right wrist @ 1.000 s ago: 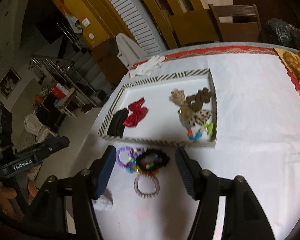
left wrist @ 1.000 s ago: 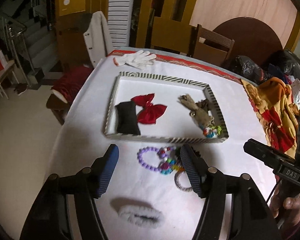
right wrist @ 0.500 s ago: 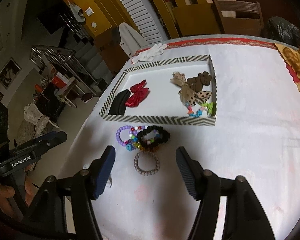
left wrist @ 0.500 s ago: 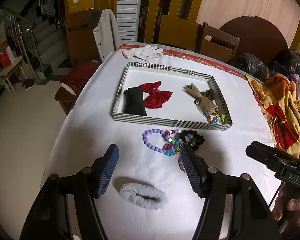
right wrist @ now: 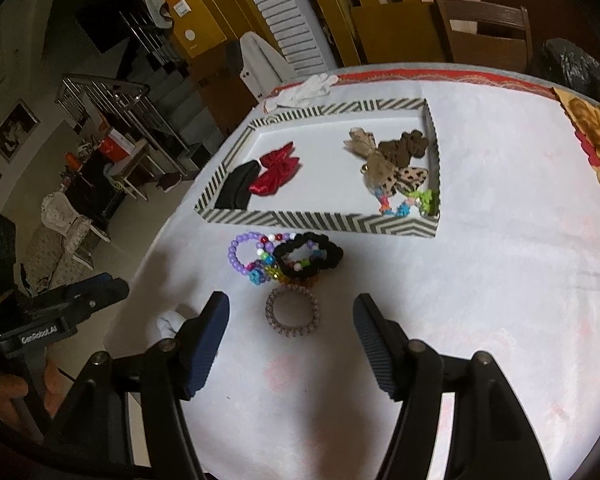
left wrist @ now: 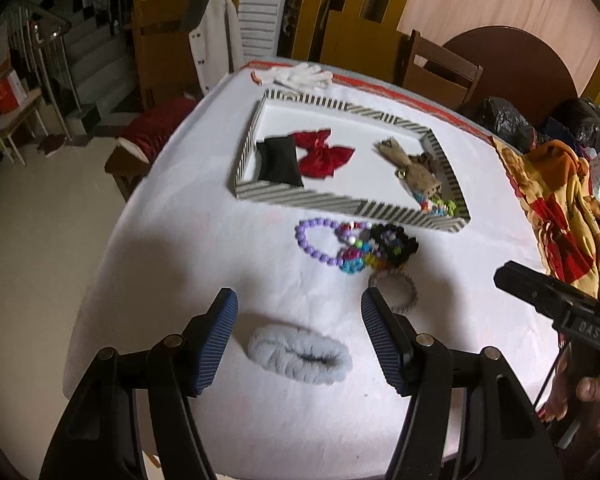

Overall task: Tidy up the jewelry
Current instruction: 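Move left tool to white fluffy scrunchie while right tool approaches black beaded scrunchie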

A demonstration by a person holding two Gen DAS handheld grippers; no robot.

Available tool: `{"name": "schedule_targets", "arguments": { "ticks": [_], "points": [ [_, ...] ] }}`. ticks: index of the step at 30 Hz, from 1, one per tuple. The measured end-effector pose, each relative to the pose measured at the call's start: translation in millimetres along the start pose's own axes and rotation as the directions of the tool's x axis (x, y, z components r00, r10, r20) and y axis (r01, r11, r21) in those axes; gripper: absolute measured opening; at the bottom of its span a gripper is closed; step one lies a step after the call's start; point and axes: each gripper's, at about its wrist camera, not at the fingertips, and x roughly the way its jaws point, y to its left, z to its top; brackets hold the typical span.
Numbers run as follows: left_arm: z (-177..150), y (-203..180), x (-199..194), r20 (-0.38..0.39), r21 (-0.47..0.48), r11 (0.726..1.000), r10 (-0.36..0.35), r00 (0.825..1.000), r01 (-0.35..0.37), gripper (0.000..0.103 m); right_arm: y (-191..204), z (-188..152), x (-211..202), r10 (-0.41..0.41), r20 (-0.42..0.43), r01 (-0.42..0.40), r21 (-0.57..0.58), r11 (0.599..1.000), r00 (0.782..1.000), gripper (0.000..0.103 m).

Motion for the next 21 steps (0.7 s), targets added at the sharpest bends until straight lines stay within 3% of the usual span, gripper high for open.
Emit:
{"name": "schedule_targets", "arguments": {
  "ticks": [10, 21],
  "points": [
    [-23.9, 21.7, 21.4, -0.104, -0.101, 0.99, -0.105, 0.989, 0.095, 0.077, -1.9, -9.7, 26.3, -0.017, -0.069, 0.017, 0.002, 1.0, 0.997, 0.068],
    [-21.4, 27.5, 29.0, -0.118, -0.141, 0.985, -0.116, 0.986, 0.099, 0.077, -12.7, 6.3, 50.7, -0.065, -0.066, 0.066, 0.005, 0.998, 0.996, 0.068]
  ]
}}
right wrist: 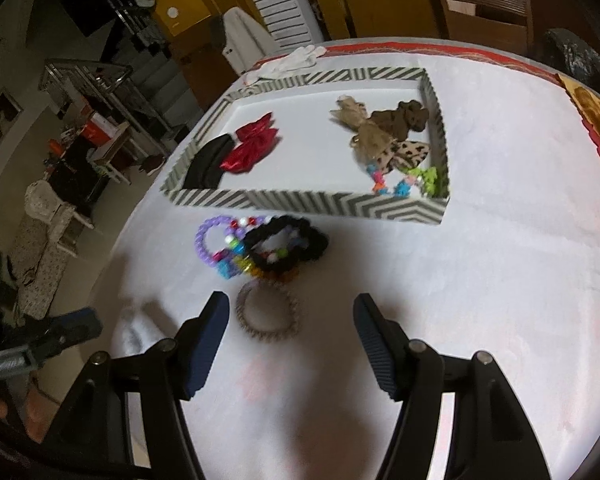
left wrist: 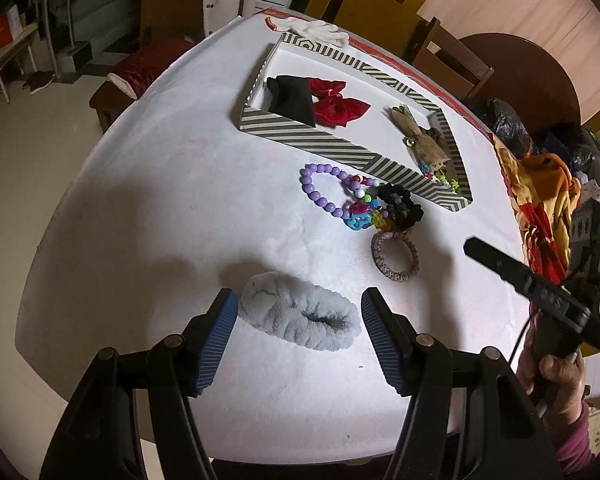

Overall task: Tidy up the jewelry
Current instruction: 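Move left tool to white fluffy scrunchie while right tool approaches black beaded scrunchie, then grasp white fluffy scrunchie with left tool while right tool grasps black beaded scrunchie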

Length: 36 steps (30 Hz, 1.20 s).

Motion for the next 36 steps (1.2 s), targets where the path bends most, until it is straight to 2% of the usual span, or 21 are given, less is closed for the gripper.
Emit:
{"name": "schedule_targets", "arguments": {
  "ticks": [3, 8, 11, 13, 15, 18, 26, 36],
  "points": [
    [0.9, 1.6, 3.0, -0.008, -0.005, 1.0, 0.004, 1.0, -0.004, 0.077, -5.5, 8.9, 13.1, 0.001, -0.008, -0.001, 0.012, 1.0, 1.0, 0.068],
    [2.4, 8.1, 7.3, -0.017, -0.027, 1.0, -0.002, 1.0, 0.001, 0.077, -11.9, 27.6, 42.6, -0.001, -0.027, 0.002, 0.047, 0.999, 1.0, 0.06],
    [3.2, 12.7, 9.9, -0.024, -0.043, 0.999, -0.007, 1.0, 0.006, 0.077, -18.4, 34.8, 64.3, 0.033, -0.054, -0.027, 0.1, 0.995, 0.998, 0.047],
    [3.5, 14.8, 12.2, -0.031, -0.05, 0.999, -0.011, 0.999, 0.009, 0.077, -21.6, 35.2, 75.9, 0.043, -0.075, -0.034, 0.116, 0.993, 0.996, 0.029],
    [3.4, 15.2, 14.1, -0.035, -0.051, 0.999, -0.013, 0.999, 0.011, 0.077, -24.0, 32.7, 79.0, 0.04, -0.068, -0.032, 0.124, 0.992, 0.997, 0.018],
    [2.5, 15.3, 18.4, -0.045, -0.052, 0.999, -0.012, 0.999, 0.01, 0.077, -26.1, 28.4, 74.9, 0.068, -0.056, -0.059, 0.135, 0.989, 0.996, 0.01],
    [3.5, 21.5, 31.6, -0.087, -0.116, 0.993, -0.041, 0.995, 0.03, 0.077, -26.3, 23.9, 20.4, 0.089, 0.059, -0.096, 0.124, 0.988, 0.994, 0.009],
    [-0.9, 12.1, 44.5, -0.142, -0.103, 0.993, 0.046, 0.989, -0.061, 0.077, -29.2, 14.3, -23.8, 0.08, 0.105, -0.091, 0.098, 0.991, 0.991, 0.009]
  ]
}}
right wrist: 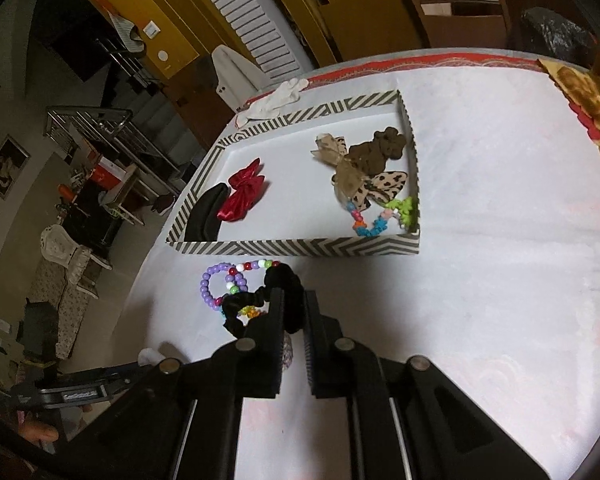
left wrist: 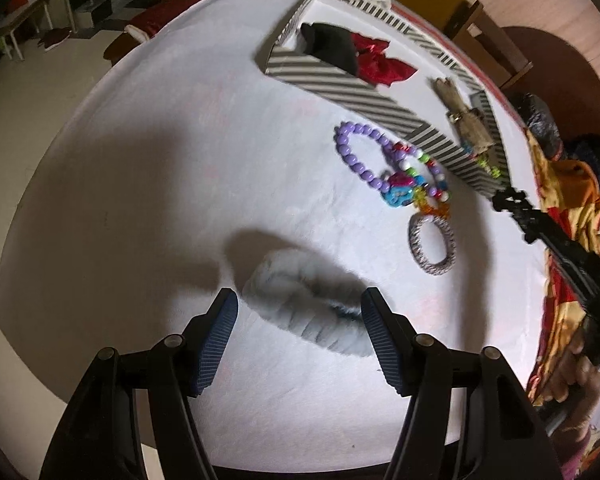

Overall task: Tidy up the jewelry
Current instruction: 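Grasp white fluffy scrunchie with left tool while right tool grasps black beaded scrunchie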

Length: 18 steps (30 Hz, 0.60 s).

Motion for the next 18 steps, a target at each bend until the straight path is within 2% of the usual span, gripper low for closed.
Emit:
{"name": "schedule_targets", "arguments": {
  "ticks": [8, 11, 16, 18],
  "points": [
    [1.1, 7.2, 7.5, -0.069, -0.062, 0.997, -0.042, 0.997, 0.037, 0.076, -1.5, -6.0, -7.8, 0.009, 0.005, -0.009, 0.003, 1.0, 1.0, 0.009],
    [1.8, 10.5, 10.8, -0.109, -0.091, 0.994, -0.076, 0.991, 0.066, 0.067, -1.4, -8.7, -10.4, 0.016, 0.009, -0.016, 0.006, 1.0, 1.0, 0.009],
    [4.4, 6.9, 13.0, -0.143, -0.075, 0.996, -0.063, 0.988, 0.052, 0.063, -0.8, -11.7, -15.9, 0.027, 0.019, -0.027, 0.007, 1.0, 0.999, 0.009],
    [5.6, 6.5, 14.2, -0.162, -0.074, 0.996, -0.056, 0.985, 0.044, 0.054, -0.7, -12.2, -18.1, 0.031, 0.023, -0.031, 0.008, 0.999, 0.999, 0.009]
  ]
}}
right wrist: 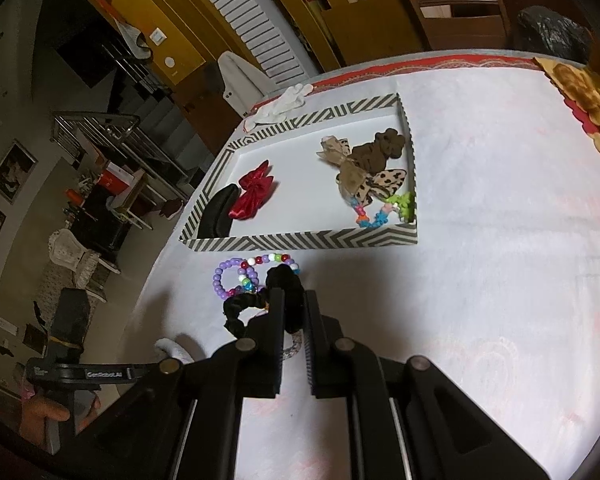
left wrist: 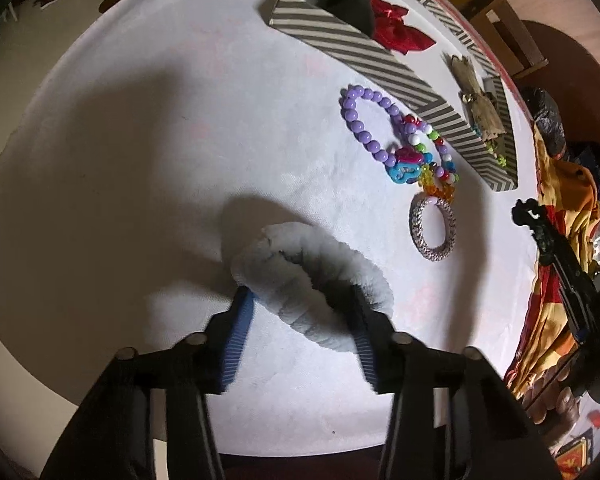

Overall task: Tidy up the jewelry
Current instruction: 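Grasp white fluffy scrunchie with left tool while right tool grasps black beaded scrunchie, then carry white scrunchie over tray with left tool while right tool carries black scrunchie there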

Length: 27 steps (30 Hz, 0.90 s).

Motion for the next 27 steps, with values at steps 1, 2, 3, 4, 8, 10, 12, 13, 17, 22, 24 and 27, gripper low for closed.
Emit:
{"name": "schedule_targets", "arguments": {
  "ticks": [1, 2, 3, 4, 8, 10, 12, 13, 17, 22, 24, 27],
  "points": [
    [0.8, -1.3, 0.9, -0.008, 0.001, 1.0, 0.004, 1.0, -0.004, 0.052, 0.3, -0.2, -1.0, 0.0, 0.001, 0.0, -0.001, 1.0, 1.0, 0.009],
    [1.1, -2.5, 1.4, -0.012, 0.004, 1.0, 0.007, 1.0, -0.007, 0.048, 0.0, -0.5, -2.4, 0.0, 0.004, 0.0, 0.0, 1.0, 1.0, 0.009],
    [1.5, -3.9, 2.3, -0.013, 0.008, 1.0, 0.012, 1.0, -0.012, 0.042, -0.1, -0.5, -3.1, 0.001, 0.006, -0.001, 0.001, 1.0, 1.0, 0.009],
    [1.5, -5.0, 3.2, -0.015, 0.013, 1.0, 0.019, 1.0, -0.019, 0.039, -0.5, -0.5, -4.0, 0.003, 0.008, -0.003, 0.004, 1.0, 1.0, 0.009],
    [0.8, -6.4, 4.6, -0.009, 0.02, 1.0, 0.019, 1.0, -0.019, 0.027, -1.2, 0.1, -7.3, 0.003, 0.013, -0.003, 0.001, 1.0, 1.0, 0.009],
    [-0.6, -9.0, 2.0, 0.004, 0.032, 0.999, 0.02, 1.0, -0.021, 0.026, -0.9, 0.7, -9.2, 0.004, 0.015, -0.004, 0.0, 1.0, 1.0, 0.009],
    [-1.0, -13.8, -1.9, 0.019, 0.049, 0.998, 0.027, 0.999, -0.028, 0.026, -0.3, 1.9, -10.6, 0.004, 0.017, -0.004, -0.003, 1.0, 1.0, 0.009],
    [-1.0, -16.7, -5.4, 0.034, 0.06, 0.998, 0.034, 0.999, -0.036, 0.026, 0.2, 2.4, -11.3, 0.004, 0.017, -0.004, -0.004, 1.0, 1.0, 0.009],
    [3.8, -24.8, -15.2, 0.064, 0.077, 0.997, 0.02, 0.998, -0.025, 0.026, 3.8, 6.9, -11.7, 0.008, 0.019, -0.008, -0.014, 1.0, 1.0, 0.009],
    [15.2, -36.5, -32.1, 0.118, 0.105, 0.994, 0.017, 0.993, -0.029, 0.026, 9.4, 16.1, -10.0, 0.008, 0.022, -0.008, -0.028, 1.0, 1.0, 0.009],
    [22.9, -41.8, -38.2, 0.141, 0.118, 0.992, 0.023, 0.99, -0.04, 0.026, 11.3, 20.8, -6.7, 0.006, 0.02, -0.006, -0.032, 0.999, 1.0, 0.009],
    [34.7, -51.2, -45.0, 0.175, 0.142, 0.988, 0.035, 0.984, -0.061, 0.026, 14.0, 26.3, -1.8, 0.006, 0.017, -0.005, -0.036, 0.999, 1.0, 0.009]
  ]
}}
